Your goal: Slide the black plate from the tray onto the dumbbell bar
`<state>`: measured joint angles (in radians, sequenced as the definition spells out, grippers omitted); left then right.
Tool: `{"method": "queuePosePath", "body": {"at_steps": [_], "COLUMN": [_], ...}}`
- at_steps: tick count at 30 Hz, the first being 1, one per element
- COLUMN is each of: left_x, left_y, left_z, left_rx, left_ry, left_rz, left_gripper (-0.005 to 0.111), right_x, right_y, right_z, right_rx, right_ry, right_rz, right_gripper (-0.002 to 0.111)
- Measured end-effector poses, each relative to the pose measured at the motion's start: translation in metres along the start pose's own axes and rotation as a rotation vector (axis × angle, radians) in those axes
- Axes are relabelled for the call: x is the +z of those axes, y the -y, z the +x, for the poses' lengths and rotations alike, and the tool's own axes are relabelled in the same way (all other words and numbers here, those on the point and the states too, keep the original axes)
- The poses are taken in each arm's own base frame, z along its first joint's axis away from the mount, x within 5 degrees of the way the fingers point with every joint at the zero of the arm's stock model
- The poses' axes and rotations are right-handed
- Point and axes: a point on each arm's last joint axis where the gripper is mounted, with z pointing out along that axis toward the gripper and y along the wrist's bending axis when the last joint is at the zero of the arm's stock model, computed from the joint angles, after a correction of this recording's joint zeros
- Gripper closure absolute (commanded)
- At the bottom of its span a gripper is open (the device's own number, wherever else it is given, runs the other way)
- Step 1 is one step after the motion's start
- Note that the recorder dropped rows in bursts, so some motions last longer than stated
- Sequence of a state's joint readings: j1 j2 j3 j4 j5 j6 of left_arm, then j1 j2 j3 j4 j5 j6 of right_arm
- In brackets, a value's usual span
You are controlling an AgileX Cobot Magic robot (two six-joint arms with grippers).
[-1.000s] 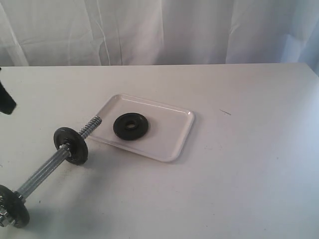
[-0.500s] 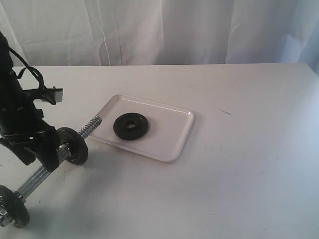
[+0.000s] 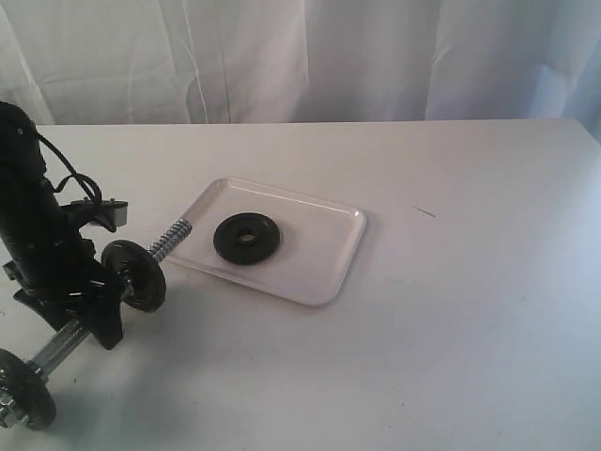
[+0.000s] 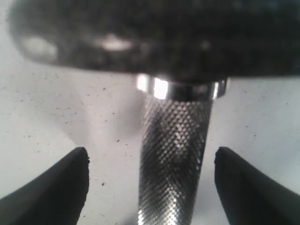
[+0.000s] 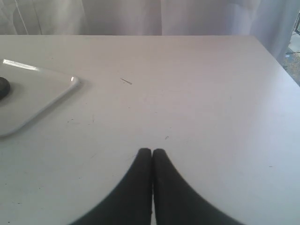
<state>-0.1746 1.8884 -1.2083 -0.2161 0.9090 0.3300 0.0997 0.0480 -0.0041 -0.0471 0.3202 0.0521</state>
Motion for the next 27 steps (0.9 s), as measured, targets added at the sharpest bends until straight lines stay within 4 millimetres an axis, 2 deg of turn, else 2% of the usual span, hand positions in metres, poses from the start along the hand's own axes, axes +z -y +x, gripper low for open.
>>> {"method": "queuePosePath", "body": {"at_steps": [10, 15, 19, 25, 27], "left_x": [0.015, 0.017, 0.018, 0.021, 0.021], "left_y": [0.005, 0.006, 0.005, 0.005, 0.006], "left_z": [0.004, 0.006, 0.006, 0.007, 0.007], "left_rx": [0.008, 0.012, 0.014, 0.021, 0.01], "left_ry": [0.076, 0.098, 0.105, 0.107, 0.109], "left_rz": [0.06, 0.058, 0.052, 0.05, 0.062], "left_gripper": [0.031, 0.041, 0.061, 0.107, 0.106], "right_x": [0.0, 0.0, 0.0, 0.0, 0.0], "right_y": [0.0, 0.0, 0.0, 0.0, 0.0], "right_z": [0.0, 0.0, 0.0, 0.0, 0.0], "right_rx": [0.0, 0.0, 0.0, 0.0, 0.0], "right_ry": [0.0, 0.0, 0.0, 0.0, 0.0], "right_rz": [0.0, 0.0, 0.0, 0.0, 0.0], "right_gripper": [0.108, 0.108, 0.108, 0.108, 0.108]}}
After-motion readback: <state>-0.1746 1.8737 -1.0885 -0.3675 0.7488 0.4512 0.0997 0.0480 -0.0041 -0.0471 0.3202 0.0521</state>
